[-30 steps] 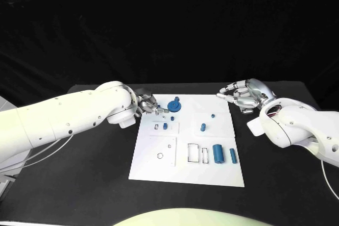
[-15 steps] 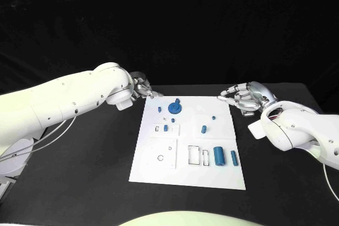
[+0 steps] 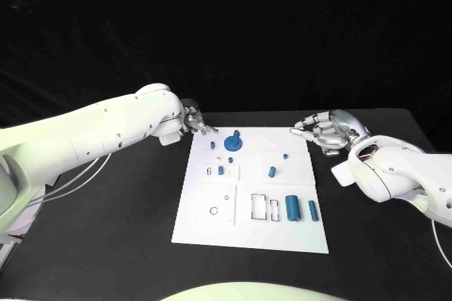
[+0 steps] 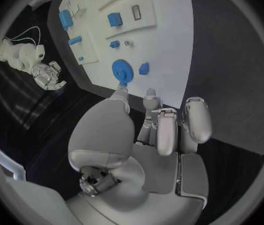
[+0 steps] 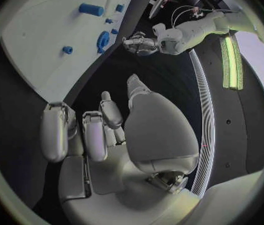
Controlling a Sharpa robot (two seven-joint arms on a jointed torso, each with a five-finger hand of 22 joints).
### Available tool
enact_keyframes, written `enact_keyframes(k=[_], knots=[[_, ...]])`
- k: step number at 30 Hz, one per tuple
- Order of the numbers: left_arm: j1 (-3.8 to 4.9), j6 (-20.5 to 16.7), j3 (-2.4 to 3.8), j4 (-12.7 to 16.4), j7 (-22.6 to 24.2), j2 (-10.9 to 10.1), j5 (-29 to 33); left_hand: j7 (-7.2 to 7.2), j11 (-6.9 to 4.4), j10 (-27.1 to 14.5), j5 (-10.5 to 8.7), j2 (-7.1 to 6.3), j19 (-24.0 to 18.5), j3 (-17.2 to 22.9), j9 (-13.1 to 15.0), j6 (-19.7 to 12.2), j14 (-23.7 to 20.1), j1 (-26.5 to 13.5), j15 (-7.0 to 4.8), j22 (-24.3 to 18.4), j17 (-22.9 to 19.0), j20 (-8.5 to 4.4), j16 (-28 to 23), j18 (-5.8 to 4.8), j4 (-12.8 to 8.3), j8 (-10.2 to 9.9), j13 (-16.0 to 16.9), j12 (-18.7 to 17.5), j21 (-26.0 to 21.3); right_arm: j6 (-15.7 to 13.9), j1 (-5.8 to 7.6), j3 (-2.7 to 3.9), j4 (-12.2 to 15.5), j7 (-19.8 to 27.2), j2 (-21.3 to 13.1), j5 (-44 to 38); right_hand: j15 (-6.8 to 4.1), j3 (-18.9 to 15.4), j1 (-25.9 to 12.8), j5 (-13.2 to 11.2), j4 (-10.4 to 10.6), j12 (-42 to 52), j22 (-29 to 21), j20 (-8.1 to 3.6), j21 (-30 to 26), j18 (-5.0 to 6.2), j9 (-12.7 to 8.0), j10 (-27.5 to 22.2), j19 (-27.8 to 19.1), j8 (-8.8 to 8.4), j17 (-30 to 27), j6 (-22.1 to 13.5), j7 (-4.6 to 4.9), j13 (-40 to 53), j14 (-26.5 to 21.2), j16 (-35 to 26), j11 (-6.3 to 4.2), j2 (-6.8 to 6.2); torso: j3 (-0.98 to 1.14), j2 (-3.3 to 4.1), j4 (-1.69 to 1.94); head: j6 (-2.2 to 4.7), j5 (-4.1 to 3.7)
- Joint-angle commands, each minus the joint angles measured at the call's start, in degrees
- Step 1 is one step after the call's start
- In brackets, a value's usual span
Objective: Assemble the parts on the task board
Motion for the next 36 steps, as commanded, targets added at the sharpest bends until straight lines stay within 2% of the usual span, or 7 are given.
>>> enact_keyframes(k=[1,5,6,11,22,26,36], knots=[[0.18,3.25,-0.29,-1.48,1.46,0.99,-0.19,0.17,0.08,-0.34,-0.18,0.02,-0.02,-0.85,-0.26,-0.19,3.63,-1.13,0.35,-0.11,7.24,0.58,-0.16,0.1,0.09,-0.29,-0.1,-0.18,-0.36,0.49,-0.01,0.02,0.06,0.38,0.07,-0.41,0.25,-0.16,0.26,-0.07,-0.33,-0.3,7.2,0.28,-0.29,1.06,-0.06,-0.22,0.04,0.28,7.01,-0.24,0.0,-0.08,3.7,-0.35,0.02,0.11,0.04,0.13,-0.09,0.15,0.0],[0.12,3.8,-0.52,-2.57,1.92,1.8,0.45,0.19,0.12,-0.45,-0.2,0.23,-0.05,-1.37,-0.46,-0.16,3.62,-1.65,0.39,-0.11,7.27,0.65,-0.14,0.1,0.1,-0.39,-0.18,-0.11,-0.37,0.35,0.0,0.02,0.05,0.39,0.12,-0.42,0.25,-0.16,0.26,-0.07,-0.33,-0.3,7.2,0.28,-0.29,1.06,-0.06,-0.22,0.04,0.28,7.01,-0.24,0.0,-0.08,3.7,-0.35,0.02,0.11,0.0,0.14,-0.2,0.13,-0.02],[0.09,3.99,-0.56,-2.83,1.98,1.99,0.54,0.21,0.13,-0.53,-0.21,0.34,-0.04,-1.66,-0.55,-0.14,3.64,-1.92,0.41,-0.08,7.37,0.68,-0.08,0.1,0.1,-0.44,-0.26,-0.11,-0.37,0.3,0.0,0.02,0.04,0.4,0.13,-0.43,0.25,-0.16,0.26,-0.07,-0.33,-0.3,7.2,0.28,-0.29,1.06,-0.06,-0.22,0.04,0.28,7.01,-0.24,0.0,-0.08,3.7,-0.35,0.02,0.11,0.07,0.21,-0.08,0.13,-0.05],[0.03,5.15,-0.73,-4.17,2.06,2.87,0.77,0.21,0.14,-0.49,-0.2,0.44,0.06,-1.73,-0.59,-0.12,3.73,-1.98,0.42,0.05,7.67,0.69,0.07,0.07,0.09,-0.46,-0.17,-0.03,-0.3,0.05,0.01,0.02,0.0,0.45,0.19,-0.43,0.25,-0.16,0.26,-0.07,-0.33,-0.3,7.2,0.28,-0.29,1.06,-0.06,-0.22,0.04,0.28,7.01,-0.24,0.0,-0.08,3.7,-0.35,0.02,0.11,0.05,0.23,0.06,0.13,-0.06],[-0.36,7.26,-1.42,-5.86,2.17,4.06,0.84,0.2,0.14,-0.48,-0.19,1.39,0.07,-1.92,-0.91,0.21,3.76,-1.3,0.44,0.13,7.79,0.77,0.16,0.07,-0.03,-0.57,-0.06,0.22,-0.28,-0.16,0.01,0.02,-0.04,0.49,0.35,-0.43,0.24,-0.17,0.42,-0.08,-0.35,-0.4,7.09,0.27,-0.5,1.1,-0.06,-0.32,-0.02,0.32,6.89,-0.24,-0.01,-0.19,3.67,-0.43,0.01,0.06,0.04,0.2,0.01,0.06,-0.11],[-0.52,7.72,-1.56,-6.21,2.28,4.4,0.84,0.18,0.12,-0.44,-0.18,1.95,0.11,-2.0,-1.13,0.39,3.78,-0.66,0.44,0.21,7.89,0.8,0.22,0.06,-0.06,-0.68,0.04,0.42,-0.25,-0.16,0.02,0.02,-0.05,0.47,0.41,-0.43,0.23,-0.17,0.48,-0.08,-0.33,-0.42,7.01,0.26,-0.67,1.13,-0.06,-0.35,-0.08,0.34,6.89,-0.23,-0.02,-0.23,3.67,-0.44,0.01,0.07,0.11,0.22,-0.02,0.05,-0.09],[-0.86,8.21,-1.74,-6.98,2.34,4.86,0.86,0.12,0.06,-0.48,-0.16,3.64,0.12,-1.83,-1.93,0.94,3.77,1.9,0.4,0.34,7.94,0.83,0.3,0.05,-0.11,-1.15,0.02,0.78,-0.21,-0.02,0.02,0.02,-0.11,0.41,0.52,-0.43,0.23,-0.16,0.52,-0.08,-0.29,-0.41,7.03,0.26,-0.63,1.12,-0.06,-0.35,-0.05,0.37,6.84,-0.23,-0.02,-0.23,3.66,-0.48,0.0,0.13,0.12,0.18,-0.02,0.04,-0.06]])
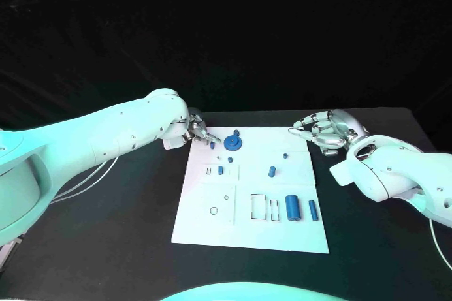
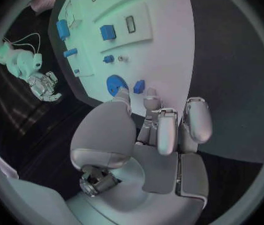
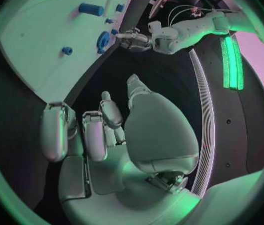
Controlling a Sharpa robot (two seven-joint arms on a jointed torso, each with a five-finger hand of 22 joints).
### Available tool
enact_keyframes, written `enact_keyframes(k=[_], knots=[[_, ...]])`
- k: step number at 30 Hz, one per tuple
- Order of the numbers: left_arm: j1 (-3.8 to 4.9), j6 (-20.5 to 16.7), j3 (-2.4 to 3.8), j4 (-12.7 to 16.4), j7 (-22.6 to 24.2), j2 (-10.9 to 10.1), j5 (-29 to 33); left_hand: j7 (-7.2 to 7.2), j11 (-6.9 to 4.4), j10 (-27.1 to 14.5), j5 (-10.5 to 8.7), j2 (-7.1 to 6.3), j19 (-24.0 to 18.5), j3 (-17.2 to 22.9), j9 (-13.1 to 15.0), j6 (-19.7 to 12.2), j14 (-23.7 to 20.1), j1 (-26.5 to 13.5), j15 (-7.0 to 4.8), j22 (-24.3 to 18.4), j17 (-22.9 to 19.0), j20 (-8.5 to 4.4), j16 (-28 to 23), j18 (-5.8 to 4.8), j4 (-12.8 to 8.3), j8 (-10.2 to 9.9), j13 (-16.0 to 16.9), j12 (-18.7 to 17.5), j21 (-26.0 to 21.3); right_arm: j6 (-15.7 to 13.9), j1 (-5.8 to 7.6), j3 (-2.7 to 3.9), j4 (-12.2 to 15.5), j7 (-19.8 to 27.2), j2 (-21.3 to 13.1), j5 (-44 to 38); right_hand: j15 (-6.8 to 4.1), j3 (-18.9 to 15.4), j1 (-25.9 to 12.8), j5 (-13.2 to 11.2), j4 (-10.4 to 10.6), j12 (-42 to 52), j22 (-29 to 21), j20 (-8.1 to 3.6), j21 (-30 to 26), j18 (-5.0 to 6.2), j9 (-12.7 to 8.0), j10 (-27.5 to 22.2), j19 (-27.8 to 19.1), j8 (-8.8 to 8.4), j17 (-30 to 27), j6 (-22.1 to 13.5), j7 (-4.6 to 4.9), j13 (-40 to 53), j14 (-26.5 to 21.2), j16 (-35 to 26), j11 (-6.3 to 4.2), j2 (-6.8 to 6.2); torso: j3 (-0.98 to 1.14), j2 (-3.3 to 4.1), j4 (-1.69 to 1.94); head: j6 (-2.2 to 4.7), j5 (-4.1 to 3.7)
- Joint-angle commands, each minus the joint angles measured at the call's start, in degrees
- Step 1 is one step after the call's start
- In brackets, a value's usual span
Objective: Assemble the parts on the task board
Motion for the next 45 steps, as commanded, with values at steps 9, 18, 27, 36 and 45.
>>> enact_keyframes(k=[9,18,27,36,45], knots=[[-0.16,0.68,-0.06,-0.21,0.59,0.39,0.74,-0.18,-0.42,-0.03,-0.14,1.99,0.31,2.19,-1.3,1.64,3.94,5.02,0.18,0.46,8.39,0.31,0.56,-0.01,-0.16,-0.98,0.12,0.79,-0.07,0.31,-0.01,0.01,-0.04,0.32,0.16,-0.4,0.23,0.02,0.59,-0.07,-0.13,-0.2,6.99,0.25,-0.37,1.14,-0.06,-0.37,-0.07,0.4,6.85,-0.24,-0.02,-0.11,3.67,-0.23,0.0,0.22,0.03,-0.01,-0.02,-0.04,-0.19],[-0.2,0.36,-0.25,-0.57,0.73,0.87,1.65,-0.86,-1.05,-0.04,-0.13,3.01,0.38,6.49,-2.03,2.81,3.97,8.99,-0.38,0.66,8.45,-0.05,0.61,-0.03,-0.23,-1.28,-0.25,0.71,-0.05,0.51,0.0,0.01,-0.15,-0.04,0.29,-0.42,0.22,0.13,0.74,-0.06,-0.13,-0.14,6.98,0.24,-0.4,1.14,-0.06,-0.32,-0.06,0.43,6.79,-0.24,-0.03,-0.08,3.66,-0.28,-0.01,0.44,0.03,0.01,-0.05,-0.05,-0.35],[-0.23,-2.32,-0.32,-0.53,1.04,0.59,3.47,-2.15,-2.37,0.77,-0.11,-2.97,0.56,30.85,3.99,2.11,4.02,12.08,-1.5,1.17,8.52,-0.92,0.64,-0.1,-1.21,4.86,-0.38,0.82,-0.05,1.11,0.01,0.01,-0.19,-0.51,0.24,-0.51,0.22,0.13,0.74,-0.06,-0.13,-0.14,6.98,0.24,-0.4,1.14,-0.06,-0.32,-0.06,0.43,6.79,-0.24,-0.03,-0.08,3.66,-0.28,-0.01,0.44,0.03,-0.04,0.05,-0.19,-0.1],[-0.23,-4.06,-0.29,1.68,0.92,-1.2,6.26,-2.13,-2.32,2.13,-0.15,-7.72,0.99,48.46,8.26,1.23,4.0,4.55,-1.56,1.91,8.27,-1.18,0.5,-0.2,-7.37,7.98,0.33,1.67,0.2,1.57,0.01,0.01,-0.31,-0.82,0.13,-0.57,0.21,0.18,0.85,-0.09,-0.14,-0.14,6.89,0.23,-0.59,1.17,-0.06,-0.33,-0.12,0.48,6.7,-0.24,-0.03,-0.1,3.64,-0.34,-0.02,0.56,0.0,-0.09,0.11,-0.15,0.05],[-0.2,-5.06,-0.07,7.15,-0.12,-5.12,10.69,-2.28,-2.5,2.94,-0.09,-8.64,1.45,52.47,8.89,1.78,4.14,1.68,-1.73,2.51,8.62,-1.35,0.66,-0.31,-10.52,8.29,0.75,2.0,0.52,1.82,0.01,0.01,-0.35,-0.97,-0.09,-0.6,0.21,0.18,0.85,-0.09,-0.14,-0.14,6.89,0.23,-0.59,1.17,-0.06,-0.33,-0.12,0.48,6.7,-0.24,-0.03,-0.1,3.64,-0.34,-0.02,0.56,-0.03,-0.13,0.21,-0.25,0.4]])
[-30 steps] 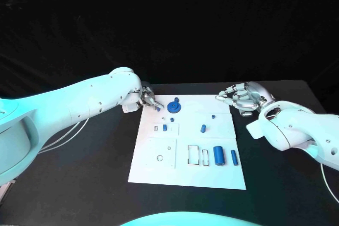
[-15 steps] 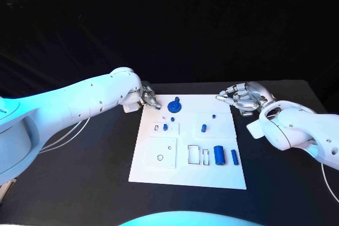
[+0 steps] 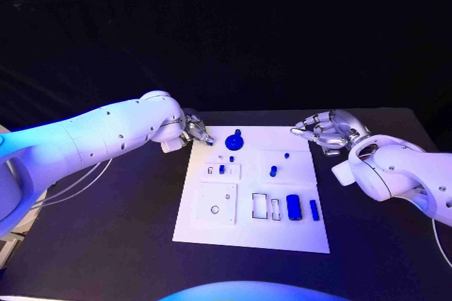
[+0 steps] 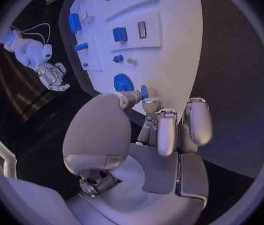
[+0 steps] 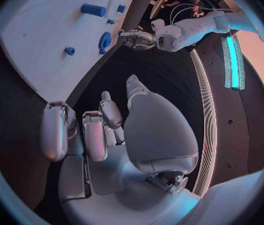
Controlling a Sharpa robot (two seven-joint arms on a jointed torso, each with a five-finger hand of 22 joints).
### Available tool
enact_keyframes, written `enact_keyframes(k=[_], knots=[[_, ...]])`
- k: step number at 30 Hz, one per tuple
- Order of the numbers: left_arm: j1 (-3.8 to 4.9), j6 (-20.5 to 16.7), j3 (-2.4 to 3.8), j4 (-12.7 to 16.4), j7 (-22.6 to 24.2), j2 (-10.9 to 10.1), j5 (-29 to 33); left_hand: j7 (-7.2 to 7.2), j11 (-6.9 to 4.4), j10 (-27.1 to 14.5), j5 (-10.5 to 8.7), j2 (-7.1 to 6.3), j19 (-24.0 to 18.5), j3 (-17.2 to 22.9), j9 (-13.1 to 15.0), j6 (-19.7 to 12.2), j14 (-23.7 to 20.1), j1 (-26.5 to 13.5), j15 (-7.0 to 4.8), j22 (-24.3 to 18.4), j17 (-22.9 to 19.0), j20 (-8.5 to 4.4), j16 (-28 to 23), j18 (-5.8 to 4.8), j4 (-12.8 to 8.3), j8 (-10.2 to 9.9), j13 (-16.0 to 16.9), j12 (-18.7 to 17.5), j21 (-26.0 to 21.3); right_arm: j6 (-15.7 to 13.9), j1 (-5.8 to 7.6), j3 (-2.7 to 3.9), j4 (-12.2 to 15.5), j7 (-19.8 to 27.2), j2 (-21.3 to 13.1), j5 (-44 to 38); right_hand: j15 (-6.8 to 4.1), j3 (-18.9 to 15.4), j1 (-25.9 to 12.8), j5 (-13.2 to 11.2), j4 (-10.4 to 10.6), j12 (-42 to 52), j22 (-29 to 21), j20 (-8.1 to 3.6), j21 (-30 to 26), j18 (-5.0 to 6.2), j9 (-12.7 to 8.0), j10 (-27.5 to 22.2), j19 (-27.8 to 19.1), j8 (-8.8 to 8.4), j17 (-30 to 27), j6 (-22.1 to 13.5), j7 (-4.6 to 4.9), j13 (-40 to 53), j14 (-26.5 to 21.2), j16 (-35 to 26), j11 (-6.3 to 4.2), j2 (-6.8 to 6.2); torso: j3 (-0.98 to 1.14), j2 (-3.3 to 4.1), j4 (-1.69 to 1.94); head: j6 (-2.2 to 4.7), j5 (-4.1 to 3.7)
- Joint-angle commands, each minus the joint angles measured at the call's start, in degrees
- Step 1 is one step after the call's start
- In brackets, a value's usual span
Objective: Assemble the parts on the task board
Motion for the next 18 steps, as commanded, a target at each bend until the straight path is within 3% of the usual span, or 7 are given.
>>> enact_keyframes(k=[1,9,18], knots=[[0.03,-1.36,0.1,2.52,-0.61,-1.32,4.55,-0.49,-0.05,0.75,0.4,-0.12,0.49,9.43,10.99,0.53,4.14,-1.54,-0.52,0.28,8.58,-0.25,0.2,-0.34,-8.76,0.63,0.37,0.4,0.36,1.18,-0.01,0.01,0.04,0.05,-0.08,-0.55,0.21,0.17,0.31,-0.09,-0.14,-0.14,6.89,0.24,-0.15,1.17,-0.06,-0.33,-0.12,0.25,6.73,-0.24,-0.03,-0.04,3.63,-0.34,-0.02,0.03,-0.01,-0.02,0.06,-0.06,0.12],[-0.03,-4.03,-0.1,11.32,-2.01,-6.55,5.83,-0.93,-0.48,2.27,0.85,-0.91,1.17,12.51,11.07,1.41,4.31,-4.78,-0.89,1.09,9.03,-0.51,0.43,-0.52,-11.09,1.3,1.33,1.11,0.82,1.55,-0.01,0.0,0.04,-0.08,-0.29,-0.56,0.21,0.17,0.31,-0.09,-0.14,-0.14,6.89,0.24,-0.15,1.17,-0.06,-0.33,-0.12,0.25,6.73,-0.24,-0.03,-0.04,3.63,-0.34,-0.02,0.03,-0.09,-0.28,0.27,-0.34,0.54],[-1.35,-9.32,-0.9,20.16,-2.21,-11.03,0.73,-1.28,-0.82,3.53,1.38,-1.51,1.87,13.92,10.66,2.14,4.36,-6.54,-1.17,1.88,9.08,-0.61,0.46,-0.7,-12.37,1.8,2.27,1.74,1.25,1.75,-0.01,0.0,0.04,-0.1,-0.52,-0.56,0.21,0.17,0.31,-0.09,-0.14,-0.14,6.89,0.24,-0.15,1.17,-0.06,-0.33,-0.12,0.25,6.73,-0.24,-0.03,-0.04,3.63,-0.34,-0.02,0.03,-0.33,-0.52,0.71,-0.81,0.69]])
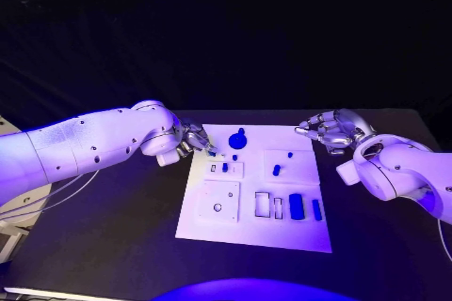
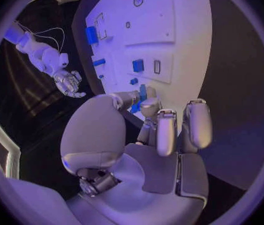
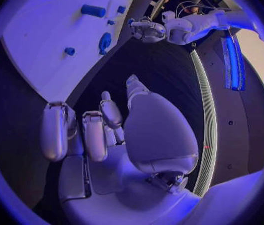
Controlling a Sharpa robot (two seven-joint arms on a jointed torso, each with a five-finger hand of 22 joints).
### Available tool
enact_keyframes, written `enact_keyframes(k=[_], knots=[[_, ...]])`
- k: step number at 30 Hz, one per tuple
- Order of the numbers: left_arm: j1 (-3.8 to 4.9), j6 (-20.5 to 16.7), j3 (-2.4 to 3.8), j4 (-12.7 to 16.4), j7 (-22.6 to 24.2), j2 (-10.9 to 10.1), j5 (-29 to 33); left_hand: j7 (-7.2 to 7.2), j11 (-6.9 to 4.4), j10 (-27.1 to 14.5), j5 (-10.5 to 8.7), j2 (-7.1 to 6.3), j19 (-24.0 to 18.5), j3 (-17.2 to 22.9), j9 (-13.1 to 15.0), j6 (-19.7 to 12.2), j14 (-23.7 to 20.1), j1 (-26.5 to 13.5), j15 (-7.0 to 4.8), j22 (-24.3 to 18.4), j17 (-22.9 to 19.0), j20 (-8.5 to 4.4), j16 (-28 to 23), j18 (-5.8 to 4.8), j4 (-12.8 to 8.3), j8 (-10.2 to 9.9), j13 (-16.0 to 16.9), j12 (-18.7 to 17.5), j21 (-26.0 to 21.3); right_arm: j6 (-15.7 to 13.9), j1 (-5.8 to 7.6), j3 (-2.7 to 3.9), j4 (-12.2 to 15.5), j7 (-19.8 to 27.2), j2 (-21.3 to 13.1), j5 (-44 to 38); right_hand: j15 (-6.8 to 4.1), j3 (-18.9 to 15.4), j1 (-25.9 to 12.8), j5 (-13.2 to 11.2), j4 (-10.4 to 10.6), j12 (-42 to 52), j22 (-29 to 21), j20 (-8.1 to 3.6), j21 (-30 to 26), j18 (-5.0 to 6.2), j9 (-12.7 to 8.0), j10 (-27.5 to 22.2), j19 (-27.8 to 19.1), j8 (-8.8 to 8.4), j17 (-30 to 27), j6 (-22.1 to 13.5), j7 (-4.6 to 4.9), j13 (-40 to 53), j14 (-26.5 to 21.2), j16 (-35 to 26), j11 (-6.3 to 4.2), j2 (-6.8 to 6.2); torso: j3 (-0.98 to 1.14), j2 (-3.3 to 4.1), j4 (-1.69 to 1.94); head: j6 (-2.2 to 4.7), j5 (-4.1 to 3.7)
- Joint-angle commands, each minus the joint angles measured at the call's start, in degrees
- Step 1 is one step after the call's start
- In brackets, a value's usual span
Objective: Assemble the parts on the task board
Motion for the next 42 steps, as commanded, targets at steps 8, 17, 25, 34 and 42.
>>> enact_keyframes(k=[8,17,25,34,42], knots=[[-2.33,-7.07,-0.88,4.91,-0.89,-1.79,-8.5,-1.0,-0.18,0.99,0.42,0.14,0.64,8.1,10.44,1.57,4.43,-0.99,-0.47,1.31,9.3,0.05,0.35,-0.78,-7.7,0.55,0.81,0.63,0.6,1.24,-0.01,0.01,0.07,0.19,-0.23,-0.54,0.21,0.17,0.31,-0.09,-0.14,-0.14,6.9,0.23,-0.15,1.17,-0.06,-0.33,-0.12,0.25,6.69,-0.24,-0.03,-0.05,3.63,-0.34,-0.02,0.03,-0.32,-0.29,0.66,-0.55,-0.16],[-3.46,-7.6,-1.01,5.9,-1.17,-1.84,-12.32,-1.43,-0.54,2.29,4.78,-0.48,1.0,9.09,9.92,2.46,4.66,-3.41,-0.81,1.68,10.05,-0.14,0.74,-0.85,-8.89,1.23,1.98,1.27,0.82,1.31,-0.02,0.01,0.08,0.19,-0.32,-0.54,0.2,0.09,0.39,-0.11,-0.13,-0.13,6.93,0.22,-0.11,1.15,-0.07,-0.35,-0.06,0.33,6.73,-0.26,-0.04,-0.09,3.65,-0.34,-0.03,-0.02,-0.19,-0.21,0.47,-0.69,0.07],[-3.6,-6.05,-1.04,5.98,-1.37,-1.34,-13.59,-1.49,-0.63,2.48,5.62,-0.55,1.01,9.02,9.83,2.64,4.72,-3.91,-0.87,1.7,10.28,-0.16,0.86,-0.86,-9.11,1.42,2.16,1.34,0.82,1.37,-0.02,0.0,0.06,0.19,-0.32,-0.54,0.2,0.09,0.39,-0.11,-0.13,-0.13,6.93,0.22,-0.11,1.15,-0.07,-0.35,-0.06,0.33,6.73,-0.26,-0.04,-0.09,3.65,-0.34,-0.03,-0.02,-0.14,-0.21,0.46,-0.9,0.08],[-3.62,-4.4,-1.08,5.71,-1.64,-0.75,-15.81,-1.61,-0.73,2.79,6.25,-0.49,1.07,8.93,9.75,2.88,4.79,-4.22,-0.93,1.77,10.54,-0.17,0.98,-0.87,-9.31,1.59,2.55,1.56,0.85,1.48,-0.03,0.0,0.02,0.19,-0.29,-0.54,0.2,0.09,0.39,-0.11,-0.13,-0.13,6.93,0.22,-0.11,1.15,-0.07,-0.35,-0.06,0.33,6.73,-0.26,-0.04,-0.09,3.65,-0.34,-0.03,-0.02,-0.12,-0.27,0.36,-1.14,0.12],[-3.63,-3.34,-1.17,5.65,-1.85,-0.31,-16.96,-1.63,-0.75,2.83,6.45,-0.47,1.01,8.93,9.72,2.91,4.79,-4.29,-0.95,1.71,10.54,-0.18,0.98,-0.85,-9.39,1.62,2.57,1.56,0.81,1.54,-0.04,0.0,0.05,0.18,-0.34,-0.54,0.2,0.09,0.39,-0.11,-0.13,-0.13,6.93,0.22,-0.11,1.15,-0.07,-0.35,-0.06,0.33,6.73,-0.26,-0.04,-0.09,3.65,-0.34,-0.03,-0.02,-0.12,-0.23,0.39,-1.25,-0.04]])
